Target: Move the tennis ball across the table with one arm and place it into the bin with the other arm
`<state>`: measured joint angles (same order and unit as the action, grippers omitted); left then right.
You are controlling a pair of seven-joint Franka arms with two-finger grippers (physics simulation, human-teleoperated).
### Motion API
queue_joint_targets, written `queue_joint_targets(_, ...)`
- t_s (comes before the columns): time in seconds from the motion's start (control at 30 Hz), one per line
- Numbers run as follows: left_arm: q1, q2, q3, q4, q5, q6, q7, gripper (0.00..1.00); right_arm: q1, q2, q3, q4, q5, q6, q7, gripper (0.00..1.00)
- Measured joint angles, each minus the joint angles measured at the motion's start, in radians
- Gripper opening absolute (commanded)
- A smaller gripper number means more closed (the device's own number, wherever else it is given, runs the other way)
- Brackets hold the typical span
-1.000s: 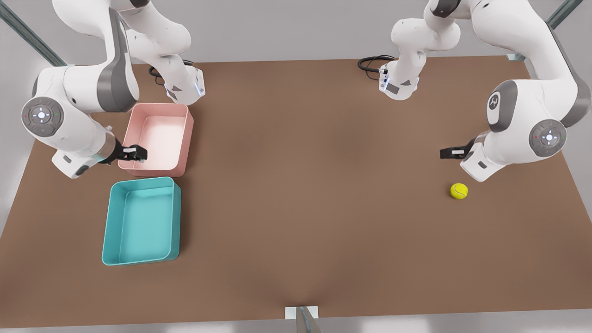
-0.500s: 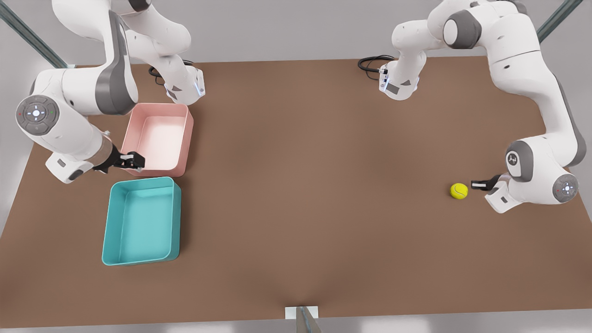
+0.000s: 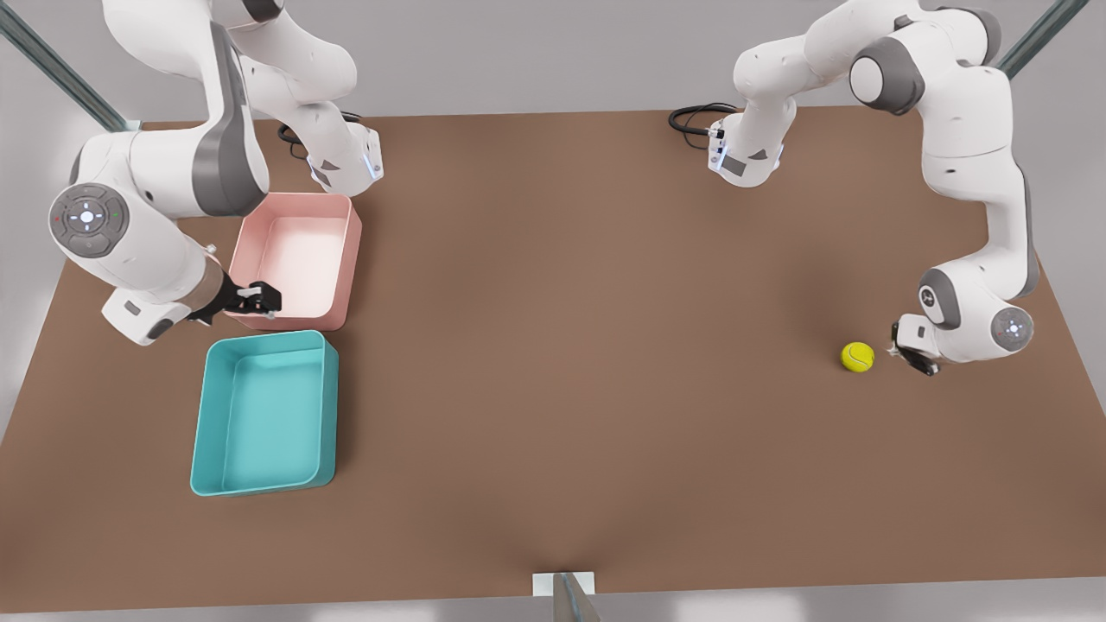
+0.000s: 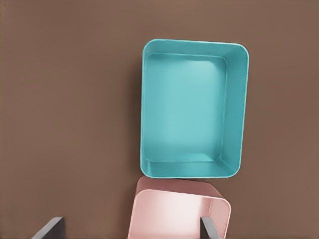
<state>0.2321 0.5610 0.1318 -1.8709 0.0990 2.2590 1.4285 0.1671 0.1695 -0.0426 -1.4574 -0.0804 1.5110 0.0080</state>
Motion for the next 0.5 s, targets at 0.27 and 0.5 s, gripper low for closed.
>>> queue_joint_targets(0.27,-0.016,0.007,0.0,-0.001,0.052,0.009,0.195,0.21,0.002,0.001,0.0,-0.002,0.0,-0.002,-0.009,1.0)
queue_joint_targets(0.5,-0.017,0.035,0.0,0.0,0.062,-0.012,0.279,0.21,0.005,0.006,0.0,0.0,0.0,-0.002,-0.013,1.0)
